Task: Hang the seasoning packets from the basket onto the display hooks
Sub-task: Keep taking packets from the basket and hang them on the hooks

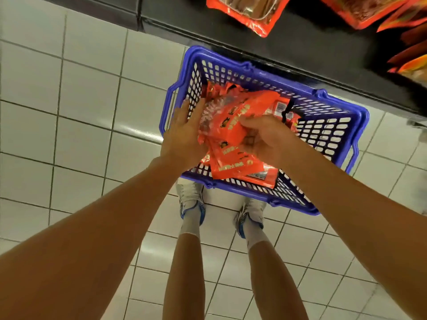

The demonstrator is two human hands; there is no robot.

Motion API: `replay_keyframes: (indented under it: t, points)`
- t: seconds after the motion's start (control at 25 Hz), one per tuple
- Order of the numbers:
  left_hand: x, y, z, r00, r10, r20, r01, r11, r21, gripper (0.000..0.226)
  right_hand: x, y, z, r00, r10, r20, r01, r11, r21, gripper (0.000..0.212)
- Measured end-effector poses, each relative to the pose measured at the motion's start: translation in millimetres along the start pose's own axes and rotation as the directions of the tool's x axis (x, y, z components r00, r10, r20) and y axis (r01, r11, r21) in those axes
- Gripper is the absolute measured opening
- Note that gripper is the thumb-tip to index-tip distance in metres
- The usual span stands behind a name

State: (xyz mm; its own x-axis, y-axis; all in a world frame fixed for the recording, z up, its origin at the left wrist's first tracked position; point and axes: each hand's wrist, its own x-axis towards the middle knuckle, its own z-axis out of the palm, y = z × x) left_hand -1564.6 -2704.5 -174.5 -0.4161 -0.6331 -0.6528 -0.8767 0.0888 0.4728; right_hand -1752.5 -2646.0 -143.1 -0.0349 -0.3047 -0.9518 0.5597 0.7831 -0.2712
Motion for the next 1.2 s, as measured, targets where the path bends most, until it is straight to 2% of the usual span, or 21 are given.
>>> replay_keyframes:
  t: [0.04,0.12,0.16,0.24,0.28,0.32,0.36,0.4,0.44,0.48,0.52,0.56,0.6,0.72,0.8,0.92,0.96,1.0,1.04,1.12,1.2]
  points:
    - [-0.6,3.4,0.1,0.998,0.050,0.042,-0.049,0.999,-0.013,0.096,-9.4,1.5,-3.1,0.999,0.005,0.047,-0.007,0.999,0.039,0.008]
    - [-5.0,9.1,3.5,0.984,0.156,0.081,-0.147,0.983,-0.108,0.081,-21.0,4.0,-8.5,0.991,0.011,0.132,-0.021,0.997,0.074,0.016]
    - [-8.0,10.5,6.2,0.983,0.168,0.067,-0.156,0.975,-0.161,0.070,-23.3,4.0,-12.6,0.983,0.004,0.185,-0.017,0.998,0.067,0.021]
    - [-14.0,10.6,8.4,0.997,0.075,0.000,-0.072,0.965,-0.250,0.048,-22.2,3.1,-25.7,0.965,-0.042,0.259,0.027,0.998,0.060,0.037]
    - [-16.3,9.7,7.2,1.000,-0.003,-0.030,-0.007,0.953,-0.304,0.037,-16.4,3.6,-34.0,0.971,-0.067,0.230,0.060,0.997,0.039,0.040]
    - [-17.6,6.8,4.8,0.996,-0.073,-0.045,0.051,0.926,-0.375,0.026,-7.9,6.2,-43.2,0.984,-0.116,0.136,0.125,0.991,-0.056,0.033]
    - [-18.5,2.5,1.9,0.990,-0.129,-0.048,0.093,0.885,-0.457,0.019,3.8,10.2,-53.3,0.976,-0.218,0.003,0.209,0.932,-0.298,0.021]
    - [-19.3,-3.5,-0.8,0.985,-0.169,-0.043,0.121,0.840,-0.528,0.015,16.2,14.7,-62.9,0.925,-0.372,-0.083,0.233,0.724,-0.649,0.014]
    - [-20.9,-9.0,-3.1,0.979,-0.203,-0.033,0.146,0.801,-0.581,0.013,27.8,20.7,-71.0,0.872,-0.488,-0.043,0.166,0.377,-0.911,0.024]
    - [-22.6,-14.9,-4.4,0.974,-0.228,-0.021,0.167,0.770,-0.616,0.012,39.5,28.3,-78.0,0.858,-0.509,0.070,0.099,0.030,-0.995,0.047]
    - [-24.2,-19.9,-4.4,0.971,-0.239,-0.004,0.181,0.747,-0.640,0.009,49.8,34.0,-83.6,0.874,-0.459,0.159,0.069,-0.207,-0.976,0.074]
    - [-25.2,-25.1,-3.0,0.971,-0.239,0.014,0.189,0.729,-0.658,0.007,59.5,36.2,-86.5,0.886,-0.414,0.209,0.059,-0.345,-0.937,0.095]
    - [-26.0,-29.2,-1.2,0.971,-0.235,0.030,0.194,0.716,-0.671,0.004,69.1,35.8,-87.0,0.882,-0.392,0.260,0.075,-0.429,-0.900,0.105]
    - [-27.6,-36.0,3.4,0.970,-0.234,0.057,0.209,0.695,-0.688,0.013,91.0,27.7,-81.6,0.851,-0.347,0.393,0.145,-0.564,-0.813,0.097]
    - [-29.3,-38.1,2.3,0.968,-0.247,0.048,0.210,0.690,-0.693,0.019,92.3,21.7,-77.7,0.819,-0.318,0.478,0.222,-0.593,-0.774,0.073]
    - [-33.1,-39.6,-3.6,0.962,-0.271,0.027,0.210,0.676,-0.707,0.017,74.8,12.0,-68.7,0.659,-0.417,0.626,0.406,-0.502,-0.763,0.029]
    - [-35.1,-39.5,-7.0,0.961,-0.277,0.023,0.209,0.668,-0.714,0.015,67.8,7.9,-64.1,0.629,-0.441,0.640,0.431,-0.488,-0.759,0.023]
    - [-38.0,-38.2,-11.1,0.959,-0.284,0.018,0.208,0.655,-0.727,0.012,59.1,3.3,-57.8,0.634,-0.453,0.627,0.446,-0.449,-0.774,0.023]
    - [-41.0,-36.1,-16.0,0.957,-0.291,0.011,0.203,0.636,-0.744,0.011,47.9,-2.6,-50.7,0.651,-0.473,0.595,0.460,-0.378,-0.804,0.025]
    - [-47.2,-28.6,-30.4,0.946,-0.324,-0.017,0.187,0.588,-0.787,0.008,19.4,-16.0,-37.9,0.661,-0.577,0.480,0.490,-0.153,-0.858,0.028]
    - [-54.2,-16.7,-49.1,0.941,-0.338,-0.030,0.163,0.528,-0.833,0.015,-12.9,-30.8,-30.9,0.600,-0.725,0.340,0.554,0.069,-0.830,0.029]
